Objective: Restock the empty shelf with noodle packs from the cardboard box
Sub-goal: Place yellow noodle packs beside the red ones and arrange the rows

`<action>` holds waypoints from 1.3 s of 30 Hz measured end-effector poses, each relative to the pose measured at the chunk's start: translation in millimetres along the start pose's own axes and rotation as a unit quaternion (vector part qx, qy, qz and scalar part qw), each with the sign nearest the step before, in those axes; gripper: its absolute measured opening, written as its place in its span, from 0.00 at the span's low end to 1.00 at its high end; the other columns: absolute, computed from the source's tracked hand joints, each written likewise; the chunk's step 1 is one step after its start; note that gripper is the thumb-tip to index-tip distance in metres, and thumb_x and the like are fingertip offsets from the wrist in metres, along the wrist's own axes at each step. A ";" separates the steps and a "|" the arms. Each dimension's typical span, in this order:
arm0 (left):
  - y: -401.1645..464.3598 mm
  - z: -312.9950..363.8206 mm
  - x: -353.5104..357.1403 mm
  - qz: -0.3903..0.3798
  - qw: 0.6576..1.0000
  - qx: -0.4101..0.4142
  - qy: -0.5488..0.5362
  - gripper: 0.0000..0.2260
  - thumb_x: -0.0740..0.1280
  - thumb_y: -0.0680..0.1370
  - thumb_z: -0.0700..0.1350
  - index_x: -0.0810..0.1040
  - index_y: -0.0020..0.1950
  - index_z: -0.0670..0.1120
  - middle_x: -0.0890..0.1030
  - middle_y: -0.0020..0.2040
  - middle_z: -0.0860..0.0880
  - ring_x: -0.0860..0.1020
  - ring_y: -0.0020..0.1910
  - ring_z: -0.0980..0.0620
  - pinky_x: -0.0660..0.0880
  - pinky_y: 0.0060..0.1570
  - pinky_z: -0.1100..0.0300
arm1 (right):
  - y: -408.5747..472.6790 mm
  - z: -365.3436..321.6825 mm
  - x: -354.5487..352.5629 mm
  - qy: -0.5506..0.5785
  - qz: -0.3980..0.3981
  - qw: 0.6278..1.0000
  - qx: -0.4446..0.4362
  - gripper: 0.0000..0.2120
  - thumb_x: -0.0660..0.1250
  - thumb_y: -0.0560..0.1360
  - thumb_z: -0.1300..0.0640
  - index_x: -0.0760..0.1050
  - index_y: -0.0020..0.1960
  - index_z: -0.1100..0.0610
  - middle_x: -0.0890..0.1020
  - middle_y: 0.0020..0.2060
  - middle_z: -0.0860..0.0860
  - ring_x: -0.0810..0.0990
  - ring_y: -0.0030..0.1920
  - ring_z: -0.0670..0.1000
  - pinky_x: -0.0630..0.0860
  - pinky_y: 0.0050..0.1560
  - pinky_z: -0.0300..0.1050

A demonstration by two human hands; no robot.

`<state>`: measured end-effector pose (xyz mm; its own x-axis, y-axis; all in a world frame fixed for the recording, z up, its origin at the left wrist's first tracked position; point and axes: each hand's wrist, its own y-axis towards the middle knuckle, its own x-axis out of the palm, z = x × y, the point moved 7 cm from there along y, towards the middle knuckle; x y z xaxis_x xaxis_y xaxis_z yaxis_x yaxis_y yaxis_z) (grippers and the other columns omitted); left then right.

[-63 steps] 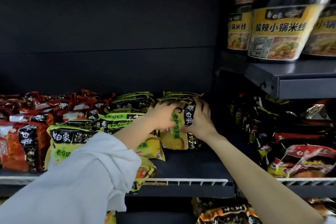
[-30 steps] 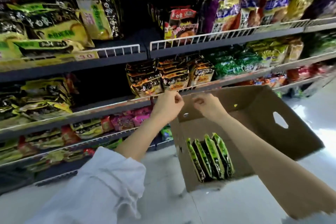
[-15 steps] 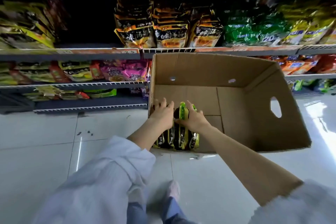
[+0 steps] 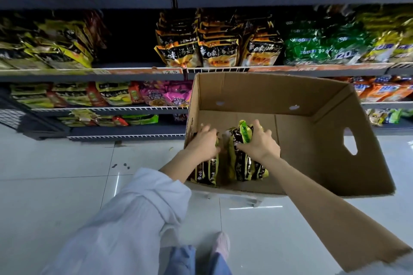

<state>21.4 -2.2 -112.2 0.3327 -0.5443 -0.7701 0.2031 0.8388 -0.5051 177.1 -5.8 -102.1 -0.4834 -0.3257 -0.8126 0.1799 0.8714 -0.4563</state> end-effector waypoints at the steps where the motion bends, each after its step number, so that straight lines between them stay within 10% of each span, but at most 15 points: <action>1: -1.4 3.1 -10.9 0.021 0.999 0.004 -0.026 0.29 0.65 0.78 0.43 0.57 0.76 0.40 0.55 0.77 0.41 0.52 0.77 0.43 0.55 0.74 0.50 | -2.5 -5.9 -16.4 0.004 0.024 1.000 -0.016 0.37 0.70 0.71 0.46 0.53 0.73 0.44 0.69 0.62 0.59 0.79 0.49 0.62 0.73 0.41 0.48; 5: -8.1 17.1 -64.8 0.091 0.983 0.007 -0.159 0.25 0.65 0.79 0.49 0.64 0.73 0.41 0.69 0.71 0.43 0.70 0.67 0.45 0.69 0.61 0.58 | -12.1 -45.3 -82.1 0.040 0.099 0.990 -0.094 0.42 0.70 0.71 0.45 0.47 0.75 0.42 0.70 0.63 0.60 0.79 0.49 0.63 0.73 0.40 0.48; 13: -35.6 3.9 -203.3 0.181 0.918 0.070 -0.345 0.31 0.67 0.75 0.57 0.61 0.73 0.46 0.73 0.64 0.50 0.74 0.60 0.51 0.71 0.59 0.58 | -31.7 -168.6 -163.8 0.191 0.185 0.920 -0.287 0.41 0.71 0.71 0.48 0.49 0.76 0.43 0.71 0.66 0.52 0.77 0.41 0.53 0.71 0.33 0.42; 17: -42.0 -43.4 -263.7 0.205 0.887 0.081 -0.405 0.23 0.69 0.73 0.55 0.67 0.64 0.51 0.77 0.60 0.50 0.77 0.53 0.55 0.75 0.54 0.59 | -33.5 -240.0 -176.0 0.288 0.154 0.882 -0.338 0.46 0.71 0.73 0.56 0.43 0.77 0.43 0.64 0.62 0.32 0.70 0.55 0.42 0.66 0.52 0.37; 21: -41.7 -98.7 -336.3 0.293 0.860 0.094 -0.407 0.29 0.74 0.68 0.57 0.68 0.65 0.50 0.78 0.57 0.53 0.76 0.54 0.55 0.73 0.51 0.61 | -24.0 -322.3 -173.8 0.324 0.127 0.866 -0.359 0.45 0.70 0.74 0.56 0.41 0.77 0.48 0.60 0.59 0.36 0.62 0.58 0.39 0.60 0.54 0.31; 32: -8.0 -159.9 -494.5 0.370 0.857 0.177 -0.313 0.50 0.77 0.66 0.54 0.46 0.77 0.52 0.62 0.74 0.49 0.64 0.71 0.49 0.65 0.68 0.54 | 36.6 -463.6 -209.0 0.398 0.192 0.811 -0.384 0.45 0.79 0.64 0.55 0.59 0.73 0.50 0.77 0.59 0.45 0.76 0.58 0.42 0.72 0.61 0.41; 39: 30.6 -141.0 -538.2 0.456 0.865 0.160 0.134 0.49 0.73 0.67 0.62 0.44 0.77 0.56 0.44 0.79 0.54 0.47 0.77 0.47 0.52 0.73 0.46 | 107.0 -483.3 -213.3 0.435 0.184 0.803 -0.362 0.44 0.80 0.63 0.57 0.60 0.72 0.48 0.78 0.59 0.48 0.78 0.59 0.48 0.73 0.64 0.53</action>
<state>-281.3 314.8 231.9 0.2723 0.3991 -0.8756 0.2273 0.8575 0.4615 -114.6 334.2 197.7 -0.9845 0.1074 -0.1388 0.0538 0.9376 0.3436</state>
